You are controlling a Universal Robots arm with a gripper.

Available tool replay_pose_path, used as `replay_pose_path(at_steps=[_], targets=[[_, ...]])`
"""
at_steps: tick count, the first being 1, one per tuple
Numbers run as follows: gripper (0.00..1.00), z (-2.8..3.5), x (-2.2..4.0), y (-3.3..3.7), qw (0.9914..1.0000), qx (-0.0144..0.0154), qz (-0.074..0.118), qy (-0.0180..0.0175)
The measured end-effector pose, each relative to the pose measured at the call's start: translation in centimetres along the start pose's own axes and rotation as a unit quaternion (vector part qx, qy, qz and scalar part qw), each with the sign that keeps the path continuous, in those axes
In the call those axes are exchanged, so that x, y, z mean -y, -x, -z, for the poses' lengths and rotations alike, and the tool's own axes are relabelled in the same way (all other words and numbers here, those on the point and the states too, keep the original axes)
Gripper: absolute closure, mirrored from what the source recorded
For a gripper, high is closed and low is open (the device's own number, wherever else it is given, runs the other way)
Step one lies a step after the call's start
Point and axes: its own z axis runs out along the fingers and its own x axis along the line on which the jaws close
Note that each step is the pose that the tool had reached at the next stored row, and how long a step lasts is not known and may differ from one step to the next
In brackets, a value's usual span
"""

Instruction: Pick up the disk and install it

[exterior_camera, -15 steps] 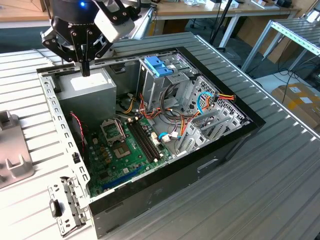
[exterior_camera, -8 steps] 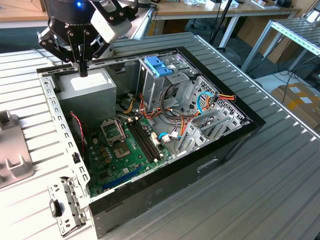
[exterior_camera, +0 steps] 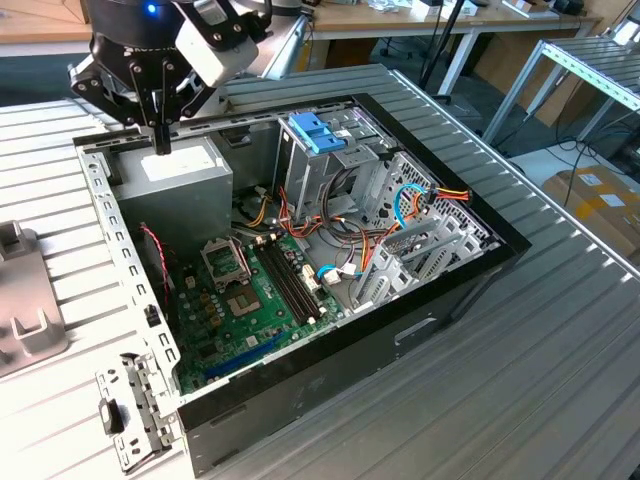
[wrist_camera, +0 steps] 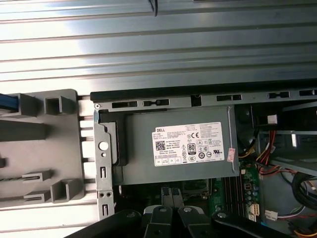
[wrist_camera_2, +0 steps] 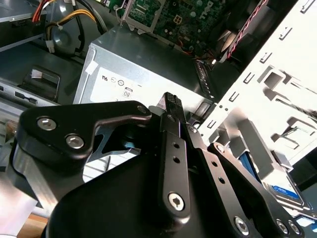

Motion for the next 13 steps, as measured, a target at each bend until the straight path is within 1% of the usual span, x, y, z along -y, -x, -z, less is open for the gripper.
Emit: replay_pose_path(at_steps=[7, 10, 13], targets=[[0.89, 0.02, 0.03, -0.41, 1.00000, 0.0000, 0.000, 0.0000], [0.89, 0.02, 0.06, -0.84, 1.00000, 0.0000, 0.000, 0.0000], [0.89, 0.03, 0.08, -1.06, 1.00000, 0.0000, 0.000, 0.0000]])
